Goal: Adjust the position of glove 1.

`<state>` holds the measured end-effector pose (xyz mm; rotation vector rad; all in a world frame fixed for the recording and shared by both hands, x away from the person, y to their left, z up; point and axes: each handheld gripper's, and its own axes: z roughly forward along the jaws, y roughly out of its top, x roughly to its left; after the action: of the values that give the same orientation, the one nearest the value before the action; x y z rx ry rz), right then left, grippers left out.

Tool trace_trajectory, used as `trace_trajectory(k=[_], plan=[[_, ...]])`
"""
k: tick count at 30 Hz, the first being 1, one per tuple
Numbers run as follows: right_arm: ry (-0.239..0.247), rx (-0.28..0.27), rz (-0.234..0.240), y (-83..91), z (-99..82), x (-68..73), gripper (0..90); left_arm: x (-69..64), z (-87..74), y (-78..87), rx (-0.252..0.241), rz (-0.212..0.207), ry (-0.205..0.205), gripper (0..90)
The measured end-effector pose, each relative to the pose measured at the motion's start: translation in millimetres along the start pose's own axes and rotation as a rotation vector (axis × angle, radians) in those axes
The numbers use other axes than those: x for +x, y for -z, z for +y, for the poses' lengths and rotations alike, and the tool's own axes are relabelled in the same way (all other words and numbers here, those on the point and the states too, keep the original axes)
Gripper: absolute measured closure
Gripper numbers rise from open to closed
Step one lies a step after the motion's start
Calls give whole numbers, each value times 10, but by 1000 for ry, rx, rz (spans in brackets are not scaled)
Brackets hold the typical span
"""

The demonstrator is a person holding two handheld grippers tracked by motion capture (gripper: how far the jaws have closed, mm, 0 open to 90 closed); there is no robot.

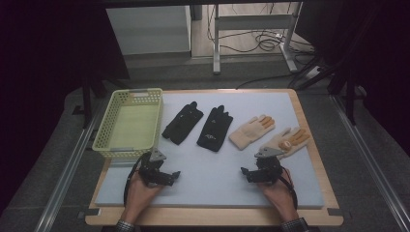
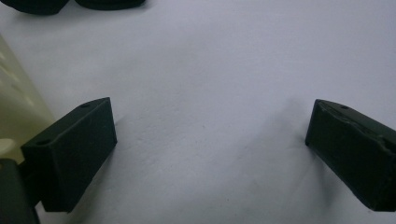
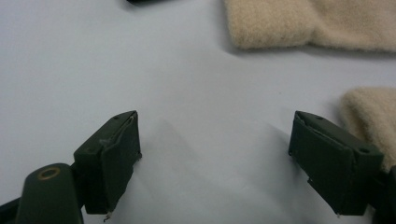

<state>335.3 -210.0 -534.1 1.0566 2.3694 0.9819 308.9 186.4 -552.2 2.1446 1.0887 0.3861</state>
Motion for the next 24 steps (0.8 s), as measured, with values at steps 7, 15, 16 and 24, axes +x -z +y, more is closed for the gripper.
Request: trace_trajectory(k=[7,15,16,24], plan=[[0,0,-1,0,0,1,163,1,-1,0,-2,-1,0,20],[-2,2,-1,0,1,2,163,1,-2,1,-2,0,0,21],[-2,2,-1,0,1,2,163,1,-2,1,-2,0,0,21],[-5,4,2,1,6,-1,168,1,-2,1,-2,0,1,21]])
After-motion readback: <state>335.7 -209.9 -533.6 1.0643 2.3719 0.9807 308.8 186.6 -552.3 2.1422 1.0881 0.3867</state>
